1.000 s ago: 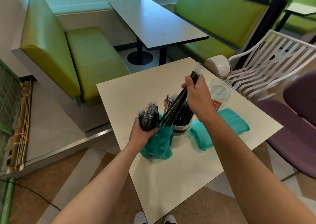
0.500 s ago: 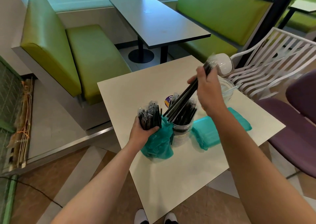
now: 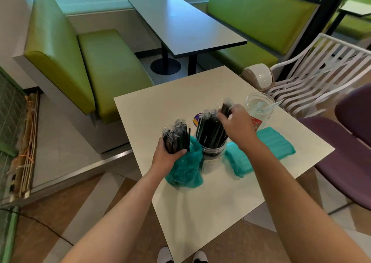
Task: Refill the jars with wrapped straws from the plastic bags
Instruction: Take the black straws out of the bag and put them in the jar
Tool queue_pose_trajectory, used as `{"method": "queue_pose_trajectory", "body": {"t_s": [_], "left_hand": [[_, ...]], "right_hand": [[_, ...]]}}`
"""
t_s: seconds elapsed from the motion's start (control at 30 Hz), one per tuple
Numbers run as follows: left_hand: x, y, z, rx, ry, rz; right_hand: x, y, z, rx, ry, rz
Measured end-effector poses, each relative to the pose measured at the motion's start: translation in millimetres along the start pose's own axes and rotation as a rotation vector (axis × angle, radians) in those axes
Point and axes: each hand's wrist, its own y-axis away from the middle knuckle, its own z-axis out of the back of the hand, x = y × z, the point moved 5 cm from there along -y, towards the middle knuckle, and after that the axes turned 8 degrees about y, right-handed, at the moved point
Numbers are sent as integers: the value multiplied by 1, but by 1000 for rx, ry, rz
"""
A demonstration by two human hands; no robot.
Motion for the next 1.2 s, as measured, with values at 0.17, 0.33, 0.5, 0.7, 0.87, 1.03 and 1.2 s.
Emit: {"method": "queue_pose_trajectory", "body": {"t_s": [0.17,0.33,0.5,0.7,0.87,1.03,1.2], "left_hand": [[-1,3,2,-7,4,5],[-2,3,2,-5,2,10],[0,2,3,-7,-3,7],[-3,4,1,-6,43,11],[-4,4,2,0,42,8],[-1,1,3,-1,24,11],[-2,1,5,5,26,16]], "right_hand": [[-8,12,-8,-176,156,79],[-16,11,-31,-156,378,202],[-20,9,-46,-54,291,178],[-3,-7,-49,-39,259,78],[-1,-22,-59,-22,523,188],[0,-27,-58,12,414,399],[10,-35,-33,-78,339,469]]}}
